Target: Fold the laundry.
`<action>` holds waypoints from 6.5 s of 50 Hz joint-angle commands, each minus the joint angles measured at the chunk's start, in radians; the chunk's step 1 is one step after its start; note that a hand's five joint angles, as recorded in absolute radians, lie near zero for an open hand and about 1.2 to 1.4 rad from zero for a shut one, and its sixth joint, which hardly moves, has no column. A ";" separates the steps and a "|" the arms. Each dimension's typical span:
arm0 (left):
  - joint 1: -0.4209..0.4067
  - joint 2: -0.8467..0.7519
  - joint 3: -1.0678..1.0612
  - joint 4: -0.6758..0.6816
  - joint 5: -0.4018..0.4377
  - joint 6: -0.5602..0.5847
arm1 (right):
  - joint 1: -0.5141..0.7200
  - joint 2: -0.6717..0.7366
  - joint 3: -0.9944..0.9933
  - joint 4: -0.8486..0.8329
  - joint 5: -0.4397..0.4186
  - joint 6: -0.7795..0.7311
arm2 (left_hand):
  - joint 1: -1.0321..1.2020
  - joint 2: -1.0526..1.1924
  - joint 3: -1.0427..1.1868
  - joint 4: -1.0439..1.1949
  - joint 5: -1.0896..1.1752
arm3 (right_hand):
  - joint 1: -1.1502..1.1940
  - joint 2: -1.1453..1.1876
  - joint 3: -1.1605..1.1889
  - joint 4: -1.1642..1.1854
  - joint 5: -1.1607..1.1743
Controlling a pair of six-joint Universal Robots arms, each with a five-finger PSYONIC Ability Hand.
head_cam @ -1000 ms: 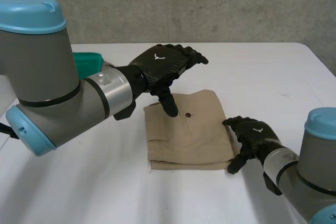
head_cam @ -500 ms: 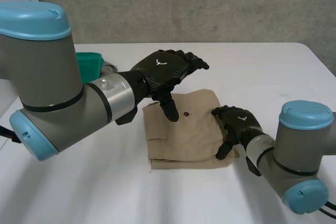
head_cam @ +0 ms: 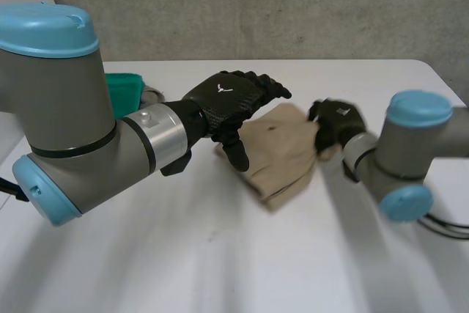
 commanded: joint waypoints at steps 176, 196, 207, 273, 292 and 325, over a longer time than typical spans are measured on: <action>0.173 0.171 -0.650 0.310 -0.358 0.160 | -0.012 -0.397 0.380 0.344 -0.236 -0.866 | 0.416 0.401 0.392 0.400 0.383 | -0.734 -0.987 -0.915 -1.014 -0.871; 0.215 0.174 -0.650 0.353 -0.384 0.152 | 0.241 -0.102 0.018 0.292 -0.239 -0.691 | 0.325 0.310 0.301 0.309 0.292 | -0.682 -0.935 -0.864 -0.963 -0.819; 0.221 0.192 -0.667 0.350 -0.384 0.151 | 0.282 0.102 -0.220 0.384 -0.189 -0.716 | 0.319 0.304 0.295 0.303 0.286 | -0.340 -0.593 -0.521 -0.620 -0.477; 0.189 0.214 -0.647 0.356 -0.379 0.152 | 0.293 0.189 -0.389 0.521 -0.130 -0.425 | 0.295 0.280 0.272 0.280 0.263 | -0.096 -0.349 -0.278 -0.376 -0.233; 0.187 0.228 -0.646 0.356 -0.379 0.152 | 0.164 0.074 -0.433 0.412 0.049 -0.401 | 0.281 0.266 0.257 0.265 0.248 | 0.488 0.235 0.307 0.208 0.351; 0.081 0.106 -0.647 0.373 -0.376 0.164 | -0.115 -0.128 -0.107 0.312 0.158 -0.564 | 0.386 0.371 0.363 0.371 0.354 | -0.734 -0.987 -0.915 -1.014 -0.871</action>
